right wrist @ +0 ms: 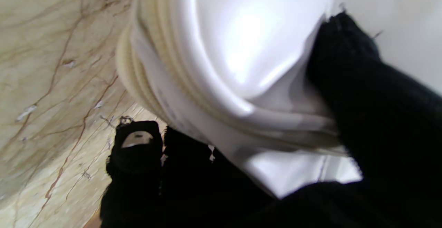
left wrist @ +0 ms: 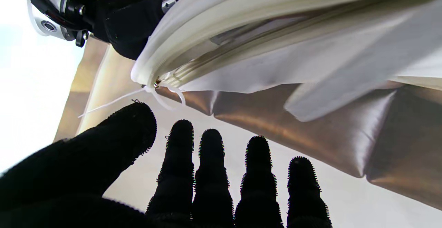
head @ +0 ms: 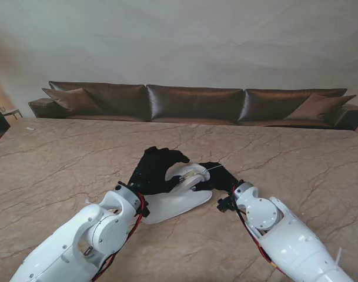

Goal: Pack the cosmetics bag

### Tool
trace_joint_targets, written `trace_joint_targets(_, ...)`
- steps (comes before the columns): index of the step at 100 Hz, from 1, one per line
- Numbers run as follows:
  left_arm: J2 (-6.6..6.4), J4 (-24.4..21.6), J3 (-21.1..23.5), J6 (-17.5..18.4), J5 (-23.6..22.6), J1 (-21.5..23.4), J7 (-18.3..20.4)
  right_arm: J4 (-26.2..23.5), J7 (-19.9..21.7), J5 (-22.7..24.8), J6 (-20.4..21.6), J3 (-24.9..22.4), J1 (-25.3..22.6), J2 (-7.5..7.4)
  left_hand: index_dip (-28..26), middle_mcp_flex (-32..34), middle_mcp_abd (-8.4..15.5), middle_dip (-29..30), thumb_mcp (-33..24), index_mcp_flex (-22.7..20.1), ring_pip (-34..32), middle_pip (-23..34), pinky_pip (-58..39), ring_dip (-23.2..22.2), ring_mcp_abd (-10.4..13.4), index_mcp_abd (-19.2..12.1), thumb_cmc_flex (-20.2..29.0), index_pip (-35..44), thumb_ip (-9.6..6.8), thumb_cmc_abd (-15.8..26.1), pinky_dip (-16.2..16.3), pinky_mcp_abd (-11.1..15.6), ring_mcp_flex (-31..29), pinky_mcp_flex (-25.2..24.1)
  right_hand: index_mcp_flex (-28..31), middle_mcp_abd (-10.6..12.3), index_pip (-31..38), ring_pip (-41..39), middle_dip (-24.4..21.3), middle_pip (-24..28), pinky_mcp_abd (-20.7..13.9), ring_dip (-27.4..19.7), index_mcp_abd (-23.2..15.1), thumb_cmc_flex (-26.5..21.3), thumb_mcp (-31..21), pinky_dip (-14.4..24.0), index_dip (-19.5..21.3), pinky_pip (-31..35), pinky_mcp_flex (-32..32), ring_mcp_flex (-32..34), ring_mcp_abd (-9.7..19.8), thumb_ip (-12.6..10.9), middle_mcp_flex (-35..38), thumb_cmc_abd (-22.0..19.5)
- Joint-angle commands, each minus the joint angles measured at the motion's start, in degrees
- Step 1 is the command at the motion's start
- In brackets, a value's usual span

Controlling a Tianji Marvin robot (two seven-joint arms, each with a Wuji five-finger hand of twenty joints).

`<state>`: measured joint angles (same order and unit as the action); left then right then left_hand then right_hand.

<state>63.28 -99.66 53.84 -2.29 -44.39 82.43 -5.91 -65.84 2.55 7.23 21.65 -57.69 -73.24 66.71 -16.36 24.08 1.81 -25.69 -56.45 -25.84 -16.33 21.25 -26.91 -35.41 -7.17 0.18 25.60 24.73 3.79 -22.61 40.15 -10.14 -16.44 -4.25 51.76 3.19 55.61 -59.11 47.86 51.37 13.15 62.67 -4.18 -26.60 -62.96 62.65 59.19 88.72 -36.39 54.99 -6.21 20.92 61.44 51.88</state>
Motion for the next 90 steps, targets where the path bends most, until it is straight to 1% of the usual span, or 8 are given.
trace_joint_targets(1,1.12,0.79,-0.84,-0.94,0.49,-0.58,-0.18,0.03,0.29,0.27,0.17,0.43,-0.38,0.40,0.28,-1.74,0.23,-0.78,0.57,1.54,-0.60,0.20,1.42,-0.75,0.57,-0.57,-0.95,-1.27,-0.88,1.92,1.19,1.62,2.21,-1.02,11.15,3.17,9.19,-7.42,1.63,6.79,0.35,2.12,-21.60,-23.95,-11.79,-0.06,1.80,2.40,-0.78,5.46,-1.69,-8.36,4.83,-21.48)
trace_joint_targets(20,1.22,2.02,-3.93,-3.70,-0.60,-3.80,0.76,-0.04,0.38,0.00,0.20,0.07,-0.63,0.37,-1.09,-1.88,0.15,-1.10,0.87,1.78,-1.09,0.24,1.02,-1.42,0.27,-0.56,-1.05,1.28,-0.89,2.00,4.03,1.97,2.03,-0.79,11.15,3.10,9.21,-7.48,1.58,6.84,0.38,2.04,-21.60,-23.97,-11.86,-0.21,1.76,2.46,-0.87,5.55,-1.68,-8.38,4.86,-21.40)
trace_joint_targets(30,1.31,2.52,-4.97,-4.22,-0.13,-4.90,1.32,-0.06,0.48,-0.16,0.28,-0.02,-0.70,0.36,-7.17,-1.13,0.02,-1.24,0.42,-3.37,-1.29,0.41,2.65,-1.75,0.27,-5.54,-0.68,12.33,-0.57,1.64,4.91,2.26,2.03,-0.88,11.15,3.10,9.22,-7.50,1.55,6.85,0.37,2.01,-21.60,-23.93,-11.85,-0.29,1.74,2.49,-0.94,5.56,-1.67,-8.35,4.85,-21.42)
trace_joint_targets(38,1.29,2.83,-5.52,-4.10,-0.55,-5.56,1.50,-0.04,0.44,-0.37,0.31,-0.13,-0.78,0.40,-12.92,-0.03,0.47,-1.35,2.37,-5.48,-1.65,0.61,1.92,-1.88,0.38,-12.55,6.38,23.78,6.48,-6.23,6.02,2.57,1.52,-0.63,11.15,3.08,9.18,-7.49,1.50,6.84,0.41,1.97,-21.68,-23.90,-11.84,-0.36,1.70,2.51,-0.96,5.59,-1.64,-8.34,4.89,-21.45)
trace_joint_targets(47,1.55,2.93,-5.82,-4.28,0.57,-5.67,1.22,0.02,0.60,-0.53,0.21,-0.20,-0.81,0.38,-20.00,0.86,1.21,-1.58,3.86,-6.55,-1.99,1.07,2.86,-2.00,0.96,-18.30,10.73,33.53,8.48,-5.95,5.47,3.57,1.71,-0.76,11.13,3.09,9.16,-7.48,1.48,6.83,0.44,1.95,-21.66,-23.89,-11.80,-0.41,1.68,2.52,-0.95,5.55,-1.76,-8.33,4.89,-21.52)
trace_joint_targets(66,1.80,2.83,-5.36,-3.58,3.97,-5.27,1.73,-0.01,0.98,-1.06,-0.05,-0.16,-0.88,0.38,-28.63,1.15,2.05,-1.61,2.44,-9.65,-2.30,1.11,6.29,-2.10,1.73,-19.42,12.48,34.11,9.20,-4.66,7.16,4.96,3.01,-1.42,10.89,3.02,9.06,-7.47,1.44,6.77,0.52,1.94,-21.40,-23.91,-11.70,-0.46,1.61,2.56,-0.82,5.50,-1.85,-8.25,4.76,-21.50)
trace_joint_targets(74,1.77,2.60,-4.98,-3.54,4.76,-4.92,2.22,-0.06,0.99,-1.17,-0.17,-0.16,-0.90,0.41,-32.08,1.82,2.21,-2.10,1.26,-12.21,-2.38,1.50,8.32,-2.33,1.83,-18.49,13.48,34.06,9.94,-4.79,10.80,5.32,3.33,-1.63,10.81,2.99,9.00,-7.47,1.44,6.76,0.57,1.93,-21.35,-23.91,-11.64,-0.49,1.56,2.55,-0.78,5.50,-1.85,-8.22,4.73,-21.50)
trace_joint_targets(90,0.95,1.92,-3.36,-2.65,4.74,-4.35,5.30,-0.10,0.89,-1.13,-0.25,-0.30,-0.97,0.41,-39.21,2.16,2.95,-2.79,-7.59,-15.19,-2.09,1.56,11.35,-2.24,2.58,-18.94,8.64,35.63,7.71,-7.08,12.42,5.98,4.40,-1.90,10.72,2.98,8.95,-7.45,1.43,6.74,0.57,1.93,-21.30,-23.91,-11.58,-0.51,1.51,2.58,-0.77,5.47,-1.88,-8.23,4.70,-21.65)
